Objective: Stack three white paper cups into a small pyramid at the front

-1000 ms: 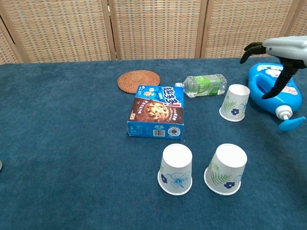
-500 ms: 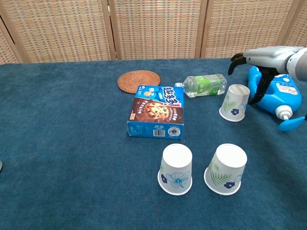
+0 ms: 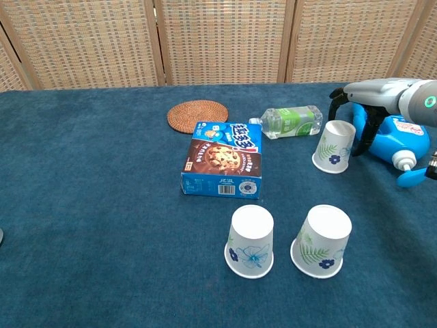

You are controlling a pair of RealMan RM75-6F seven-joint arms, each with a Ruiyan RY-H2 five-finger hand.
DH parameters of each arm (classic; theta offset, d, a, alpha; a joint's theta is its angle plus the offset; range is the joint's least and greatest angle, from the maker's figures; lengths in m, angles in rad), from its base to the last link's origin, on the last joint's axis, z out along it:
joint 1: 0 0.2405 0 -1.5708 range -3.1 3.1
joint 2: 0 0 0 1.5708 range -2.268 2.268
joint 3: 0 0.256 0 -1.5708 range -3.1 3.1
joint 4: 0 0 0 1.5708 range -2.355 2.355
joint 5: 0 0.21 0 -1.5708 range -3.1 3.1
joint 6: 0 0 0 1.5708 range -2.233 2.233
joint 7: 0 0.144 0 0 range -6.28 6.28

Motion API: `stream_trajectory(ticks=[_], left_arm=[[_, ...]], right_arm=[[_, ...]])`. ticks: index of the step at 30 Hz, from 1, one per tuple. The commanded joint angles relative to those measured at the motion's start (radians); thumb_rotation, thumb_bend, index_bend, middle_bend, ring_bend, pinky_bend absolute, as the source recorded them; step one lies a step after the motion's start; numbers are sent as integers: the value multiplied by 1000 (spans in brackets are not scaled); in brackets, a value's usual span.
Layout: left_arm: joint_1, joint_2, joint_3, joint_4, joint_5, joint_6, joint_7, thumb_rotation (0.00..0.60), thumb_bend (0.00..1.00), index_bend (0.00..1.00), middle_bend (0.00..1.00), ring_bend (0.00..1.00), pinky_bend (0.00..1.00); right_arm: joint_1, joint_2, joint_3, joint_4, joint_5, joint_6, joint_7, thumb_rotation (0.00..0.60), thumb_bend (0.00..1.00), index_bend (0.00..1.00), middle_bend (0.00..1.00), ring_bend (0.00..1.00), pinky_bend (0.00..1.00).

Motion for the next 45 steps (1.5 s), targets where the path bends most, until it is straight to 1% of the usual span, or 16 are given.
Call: stream_trajectory(ticks=[1, 5, 8, 15, 20, 27, 33, 35, 36, 40, 45], left_arm=[[0, -1, -1, 1, 3, -4, 1, 600, 242, 90, 0, 0, 0], [2, -2, -5, 2, 7, -8, -2, 600, 243, 94, 0, 0, 0], [4, -3, -9, 5, 9, -8, -7, 600, 243, 96, 0, 0, 0], [6, -4, -15, 10, 11, -13, -11, 600, 244, 98, 0, 0, 0], [8, -4, -19, 11, 11, -17, -11, 600, 244, 98, 0, 0, 0], [11, -3, -22, 11, 16, -16, -14, 600, 244, 98, 0, 0, 0], [14, -2, -24, 11, 21, -13, -16, 600, 244, 98, 0, 0, 0], [15, -1, -24, 9, 23, -12, -15, 600, 244, 98, 0, 0, 0], [17, 0, -24, 7, 27, -7, -15, 600, 244, 98, 0, 0, 0], [22, 3, -25, 3, 33, 0, -17, 600, 245, 98, 0, 0, 0], [26, 5, -26, 1, 36, 2, -18, 600, 244, 98, 0, 0, 0]], right_arm=[[1, -15, -6, 18, -16, 2, 24, 600, 122, 401, 0, 0, 147], [0, -29, -9, 40, -49, 17, 51, 600, 130, 501, 17, 0, 181], [-1, -35, -10, 52, -66, 21, 67, 600, 135, 541, 42, 0, 193], [2, -30, -12, 47, -85, 25, 79, 600, 137, 572, 64, 0, 196], [3, -2, -9, 4, -107, 48, 72, 600, 138, 574, 67, 0, 196], [8, 67, -3, -97, -145, 79, 52, 600, 139, 576, 67, 0, 195], [0, 121, -14, -207, -201, 94, 59, 600, 139, 580, 67, 0, 195], [-9, 142, -28, -267, -251, 95, 81, 600, 138, 581, 67, 0, 195], [-17, 160, -45, -338, -314, 91, 106, 600, 138, 582, 67, 0, 194], [-33, 192, -68, -419, -404, 98, 148, 600, 139, 586, 69, 0, 193], [-42, 217, -86, -482, -460, 108, 155, 600, 139, 591, 79, 0, 193]])
